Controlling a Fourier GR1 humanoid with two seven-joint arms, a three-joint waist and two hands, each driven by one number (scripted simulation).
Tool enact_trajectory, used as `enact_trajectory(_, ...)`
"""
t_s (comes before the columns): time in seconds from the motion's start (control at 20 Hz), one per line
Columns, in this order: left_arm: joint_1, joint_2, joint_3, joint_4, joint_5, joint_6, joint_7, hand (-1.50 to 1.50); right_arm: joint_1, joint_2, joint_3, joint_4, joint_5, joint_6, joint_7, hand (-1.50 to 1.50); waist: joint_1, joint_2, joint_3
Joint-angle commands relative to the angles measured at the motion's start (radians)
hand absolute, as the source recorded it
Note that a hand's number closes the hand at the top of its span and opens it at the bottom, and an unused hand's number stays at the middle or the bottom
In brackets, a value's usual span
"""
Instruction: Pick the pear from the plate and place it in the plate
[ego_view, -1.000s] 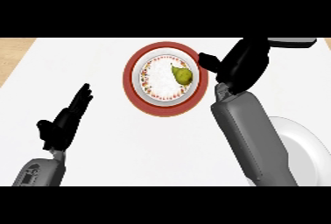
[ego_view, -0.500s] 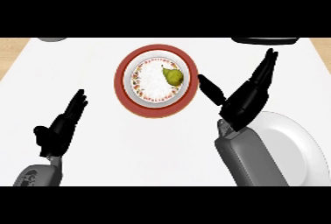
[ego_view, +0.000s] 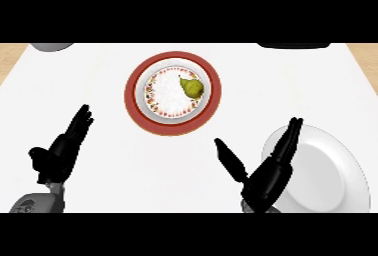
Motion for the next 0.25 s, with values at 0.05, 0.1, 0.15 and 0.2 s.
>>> enact_trajectory(0.05, 0.027, 0.016, 0.025, -0.005, 0.02, -0.035, -0.018, 0.0, 0.112, 0.003, 0.072, -0.028, 0.061, -0.118, 0.17, -1.5, -0.003, 0.002, 0.0)
enact_trajectory(0.1, 0.051, 0.012, 0.016, -0.058, 0.024, -0.035, -0.004, 0.0, 0.125, 0.003, 0.044, 0.037, 0.039, -0.217, 0.118, -1.5, 0.002, 0.003, 0.0)
enact_trajectory(0.15, -0.008, -0.01, 0.002, -0.027, -0.004, 0.0, 0.027, 0.0, 0.175, 0.003, 0.1, -0.095, 0.081, -0.141, 0.146, -1.5, -0.012, 0.001, 0.0)
enact_trajectory(0.2, 0.024, 0.003, 0.021, -0.04, 0.012, -0.018, 0.013, 0.0, 0.184, 0.003, 0.099, -0.071, 0.149, -0.146, 0.195, -1.5, -0.007, 0.002, -0.001)
